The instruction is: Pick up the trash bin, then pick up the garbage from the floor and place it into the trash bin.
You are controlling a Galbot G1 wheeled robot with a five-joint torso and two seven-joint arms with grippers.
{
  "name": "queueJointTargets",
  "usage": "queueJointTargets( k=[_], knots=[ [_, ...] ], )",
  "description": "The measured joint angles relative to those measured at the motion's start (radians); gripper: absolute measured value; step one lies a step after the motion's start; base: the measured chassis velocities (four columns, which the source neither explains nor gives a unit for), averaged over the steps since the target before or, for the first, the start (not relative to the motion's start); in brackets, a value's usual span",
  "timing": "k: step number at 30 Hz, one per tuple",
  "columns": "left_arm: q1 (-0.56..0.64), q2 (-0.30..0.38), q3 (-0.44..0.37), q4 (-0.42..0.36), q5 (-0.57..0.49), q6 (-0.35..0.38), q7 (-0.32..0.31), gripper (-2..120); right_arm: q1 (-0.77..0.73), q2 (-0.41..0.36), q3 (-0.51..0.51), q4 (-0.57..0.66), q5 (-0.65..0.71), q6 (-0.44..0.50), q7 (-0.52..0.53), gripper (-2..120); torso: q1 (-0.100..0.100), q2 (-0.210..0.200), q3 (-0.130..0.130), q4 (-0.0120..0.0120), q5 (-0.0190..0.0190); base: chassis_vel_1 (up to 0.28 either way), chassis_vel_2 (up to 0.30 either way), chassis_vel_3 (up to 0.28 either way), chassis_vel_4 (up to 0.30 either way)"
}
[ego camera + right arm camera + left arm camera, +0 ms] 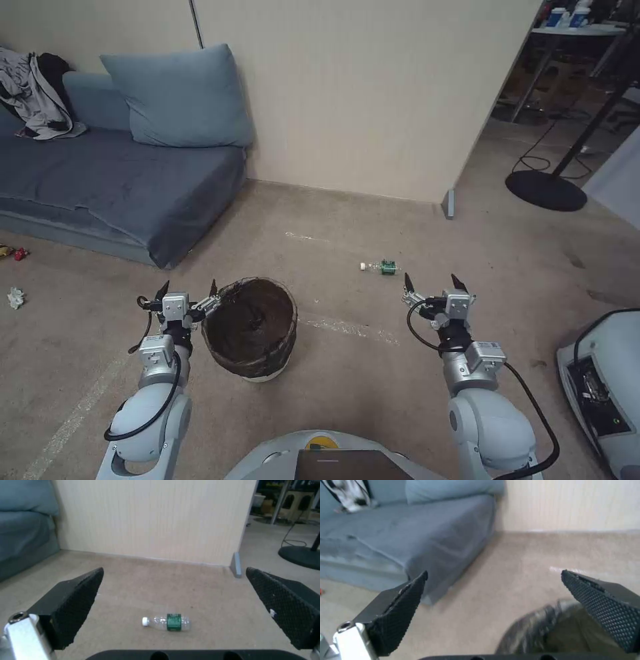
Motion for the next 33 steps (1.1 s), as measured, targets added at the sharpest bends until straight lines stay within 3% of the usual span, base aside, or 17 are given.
queueJointTargets(
  k=[1, 4, 5, 11, 25, 33],
  knots=[
    [0.000, 0.000, 0.000, 0.000, 0.000, 0.000, 0.000, 100, 0.000, 0.000, 0.000, 0.000, 0.000, 0.000, 0.000, 100, 0.000, 0.000, 0.000, 0.0000, 0.0000, 0.000, 0.000, 0.000, 0.000],
    [-0.006, 0.014, -0.007, -0.003, -0.049, 0.110, 0.020, 100, 0.003, 0.000, 0.006, -0.002, 0.010, -0.001, 0.010, 100, 0.000, 0.000, 0.000, -0.0001, 0.0000, 0.000, 0.000, 0.000, 0.000],
    [-0.006, 0.014, -0.007, -0.003, -0.049, 0.110, 0.020, 100, 0.003, 0.000, 0.006, -0.002, 0.010, -0.001, 0.010, 100, 0.000, 0.000, 0.000, -0.0001, 0.0000, 0.000, 0.000, 0.000, 0.000],
    [-0.022, 0.034, -0.016, 0.012, -0.111, 0.272, 0.038, 100, 0.004, 0.000, 0.006, -0.006, 0.013, -0.001, 0.020, 100, 0.000, 0.000, 0.000, 0.0001, -0.0001, 0.000, 0.000, 0.000, 0.000],
    [-0.106, 0.045, 0.005, 0.134, -0.170, 0.366, 0.062, 100, 0.000, 0.000, 0.007, -0.021, 0.015, 0.005, 0.043, 100, 0.000, 0.000, 0.000, 0.0000, 0.0000, 0.000, 0.000, 0.000, 0.000],
    [-0.141, 0.037, 0.004, 0.182, -0.235, 0.389, 0.011, 100, 0.000, 0.000, 0.007, -0.031, 0.015, 0.012, 0.050, 100, 0.000, 0.000, 0.000, 0.0000, -0.0002, 0.000, 0.000, 0.000, 0.000]
  ],
)
